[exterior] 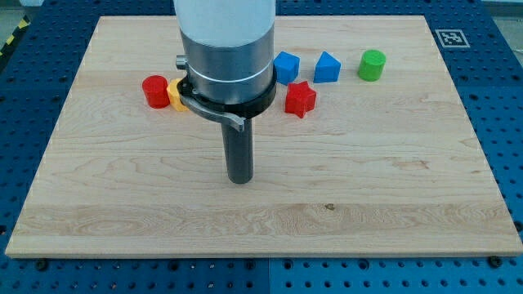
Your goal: Move the yellow hexagon to the top left
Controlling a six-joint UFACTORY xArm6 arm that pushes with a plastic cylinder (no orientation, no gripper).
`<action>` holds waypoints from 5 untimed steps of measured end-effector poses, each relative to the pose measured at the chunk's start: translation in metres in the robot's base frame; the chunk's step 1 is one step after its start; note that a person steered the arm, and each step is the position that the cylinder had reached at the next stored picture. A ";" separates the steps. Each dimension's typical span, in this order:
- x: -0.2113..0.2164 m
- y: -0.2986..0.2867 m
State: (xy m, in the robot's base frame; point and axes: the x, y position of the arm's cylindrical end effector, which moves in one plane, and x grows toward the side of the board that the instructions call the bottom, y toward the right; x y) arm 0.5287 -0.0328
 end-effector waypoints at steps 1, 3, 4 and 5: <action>0.001 0.000; -0.005 0.000; -0.005 0.000; -0.025 0.000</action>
State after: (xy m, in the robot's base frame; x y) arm 0.5040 -0.0328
